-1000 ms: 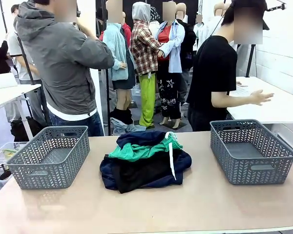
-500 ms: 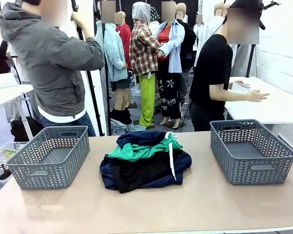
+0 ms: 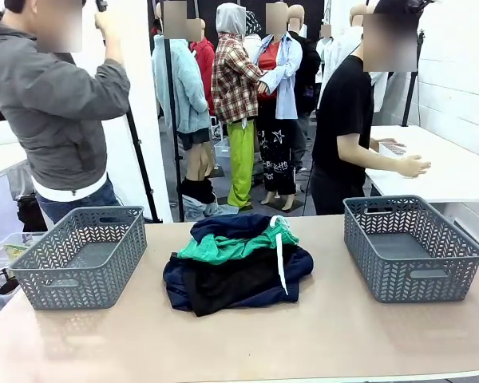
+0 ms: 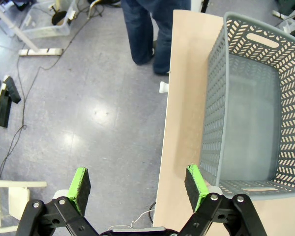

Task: Sort the tops and bottoms.
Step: Lift clothes from the center of the table with your left hand.

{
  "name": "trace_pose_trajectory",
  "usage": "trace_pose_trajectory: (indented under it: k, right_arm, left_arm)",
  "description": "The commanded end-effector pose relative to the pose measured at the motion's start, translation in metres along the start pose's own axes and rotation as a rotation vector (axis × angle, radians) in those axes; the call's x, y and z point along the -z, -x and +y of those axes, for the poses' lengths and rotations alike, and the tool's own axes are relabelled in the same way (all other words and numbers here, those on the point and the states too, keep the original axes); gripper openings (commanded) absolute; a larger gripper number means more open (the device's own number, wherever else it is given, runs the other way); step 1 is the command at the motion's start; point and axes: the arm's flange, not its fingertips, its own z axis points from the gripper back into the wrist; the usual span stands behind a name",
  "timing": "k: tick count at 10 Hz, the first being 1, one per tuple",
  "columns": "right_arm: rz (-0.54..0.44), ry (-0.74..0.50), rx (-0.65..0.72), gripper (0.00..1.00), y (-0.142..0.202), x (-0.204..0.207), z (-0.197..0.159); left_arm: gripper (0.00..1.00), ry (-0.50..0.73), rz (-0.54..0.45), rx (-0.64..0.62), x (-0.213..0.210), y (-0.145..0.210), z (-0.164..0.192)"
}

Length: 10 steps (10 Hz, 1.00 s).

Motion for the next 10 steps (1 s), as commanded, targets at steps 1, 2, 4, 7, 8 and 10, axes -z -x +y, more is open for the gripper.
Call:
trace_pose_trajectory:
  k: [1, 2, 4, 7, 8, 10]
  right_arm:
    - [0.004, 0.005, 0.004, 1.00, -0.0003, -0.0016, 0.0022]
    - [0.004, 0.005, 0.004, 1.00, -0.0003, -0.0016, 0.0022]
    - [0.004, 0.005, 0.004, 1.00, -0.0003, -0.0016, 0.0022]
    - [0.004, 0.005, 0.004, 1.00, -0.0003, -0.0016, 0.0022]
    - [0.004, 0.005, 0.004, 1.00, -0.0003, -0.0016, 0.0022]
    - [0.004, 0.005, 0.004, 1.00, -0.0003, -0.0016, 0.0022]
  left_arm:
    - [1.00, 0.001, -0.002, -0.004, -0.0011, 0.0026, 0.0009]
    - [1.00, 0.001, -0.002, -0.004, -0.0011, 0.0026, 0.0009]
    - [1.00, 0.001, -0.002, -0.004, -0.0011, 0.0026, 0.0009]
    - [1.00, 0.001, -0.002, -0.004, -0.0011, 0.0026, 0.0009]
    - [1.00, 0.001, -0.002, -0.004, -0.0011, 0.0026, 0.0009]
    - [1.00, 0.001, -0.002, -0.004, -0.0011, 0.0026, 0.0009]
